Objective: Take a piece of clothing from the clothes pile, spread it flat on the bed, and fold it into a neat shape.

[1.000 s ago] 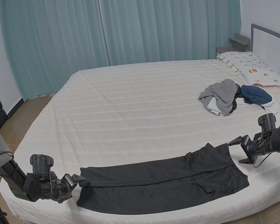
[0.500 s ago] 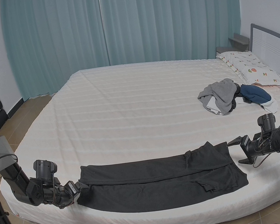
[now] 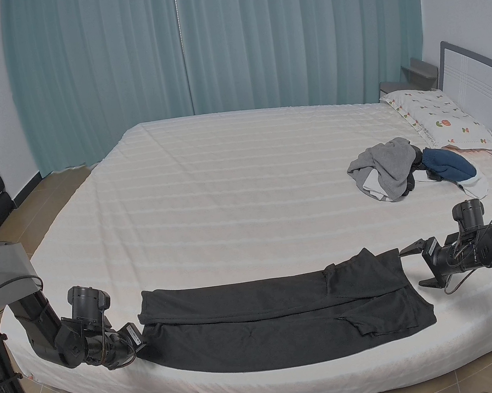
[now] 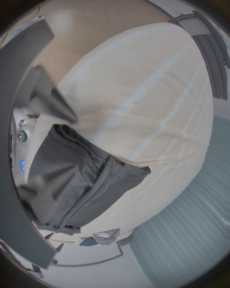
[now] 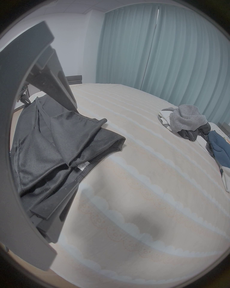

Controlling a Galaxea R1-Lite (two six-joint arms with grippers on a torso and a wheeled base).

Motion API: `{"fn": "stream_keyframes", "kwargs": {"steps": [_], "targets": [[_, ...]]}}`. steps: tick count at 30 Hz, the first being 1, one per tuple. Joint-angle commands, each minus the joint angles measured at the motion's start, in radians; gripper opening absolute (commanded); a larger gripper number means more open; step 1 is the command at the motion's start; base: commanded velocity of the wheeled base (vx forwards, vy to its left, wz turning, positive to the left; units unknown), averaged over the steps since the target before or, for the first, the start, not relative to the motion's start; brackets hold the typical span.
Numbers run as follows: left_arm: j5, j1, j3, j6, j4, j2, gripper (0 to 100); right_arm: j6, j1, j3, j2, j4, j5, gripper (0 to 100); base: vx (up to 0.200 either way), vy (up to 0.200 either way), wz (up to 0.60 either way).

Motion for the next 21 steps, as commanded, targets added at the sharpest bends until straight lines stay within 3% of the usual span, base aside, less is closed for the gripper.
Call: {"fn": "stream_keyframes", "kwargs": {"steps": [1, 18, 19, 21], "targets": [[0.012, -0.018, 0.016, 0.0, 0.002, 0.005, 0, 0.0, -0.005, -0.003, 0.002, -0.001, 0.001, 100, 0.0, 0.0, 0.0], [0.085, -0.018, 0.044, 0.061, 0.013, 0.001, 0, 0.0, -0.002, -0.001, 0.002, -0.001, 0.001, 100, 0.0, 0.0, 0.0], [0.086, -0.018, 0.047, 0.063, 0.013, 0.001, 100, -0.001, -0.002, -0.001, 0.002, -0.001, 0.001, 100, 0.0, 0.0, 0.0], [0.088, -0.018, 0.047, 0.063, 0.013, -0.002, 100, -0.001, -0.002, -0.001, 0.0, -0.001, 0.001, 100, 0.0, 0.0, 0.0]]}}
